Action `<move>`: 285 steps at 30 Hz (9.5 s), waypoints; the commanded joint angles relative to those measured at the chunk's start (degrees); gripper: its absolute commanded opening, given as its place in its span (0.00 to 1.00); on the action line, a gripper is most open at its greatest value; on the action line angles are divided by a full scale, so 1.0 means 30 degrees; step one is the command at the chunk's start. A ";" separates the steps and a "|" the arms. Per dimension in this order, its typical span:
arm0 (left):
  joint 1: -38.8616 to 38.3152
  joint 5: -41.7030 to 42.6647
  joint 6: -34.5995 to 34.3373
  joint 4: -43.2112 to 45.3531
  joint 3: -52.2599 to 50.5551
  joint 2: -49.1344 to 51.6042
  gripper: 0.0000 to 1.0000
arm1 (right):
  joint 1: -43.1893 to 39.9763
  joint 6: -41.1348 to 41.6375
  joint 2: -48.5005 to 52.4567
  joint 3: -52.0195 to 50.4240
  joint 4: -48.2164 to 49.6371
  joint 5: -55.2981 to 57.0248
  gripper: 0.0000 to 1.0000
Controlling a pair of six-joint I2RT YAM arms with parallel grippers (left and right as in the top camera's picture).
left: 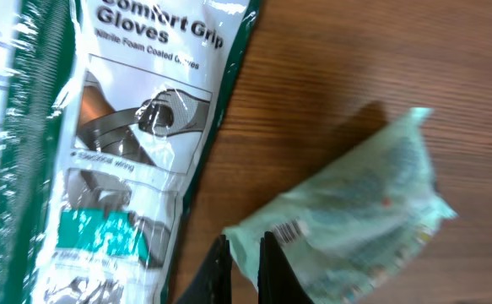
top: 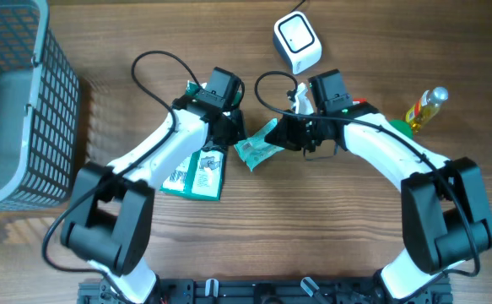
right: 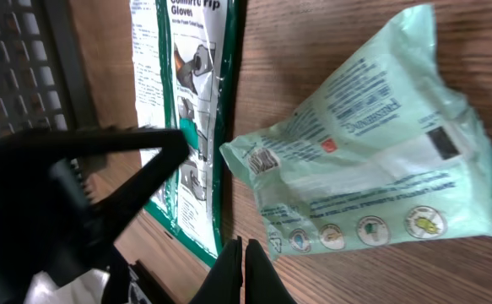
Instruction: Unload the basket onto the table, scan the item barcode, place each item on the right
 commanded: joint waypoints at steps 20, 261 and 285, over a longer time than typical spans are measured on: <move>-0.0160 0.0124 -0.0270 0.1188 -0.0138 0.1982 0.04 | 0.1566 0.2025 -0.0408 -0.2361 0.3942 0.1443 0.04; -0.1508 0.0233 -0.0831 0.1872 -0.2368 0.2033 0.28 | -0.0656 -0.1989 -0.0364 -0.1698 0.1654 0.6681 0.87; -0.1515 0.0175 -0.0831 0.1807 -0.2368 0.2033 0.26 | -0.0656 -0.1741 0.3949 -0.1690 0.4998 0.0393 0.17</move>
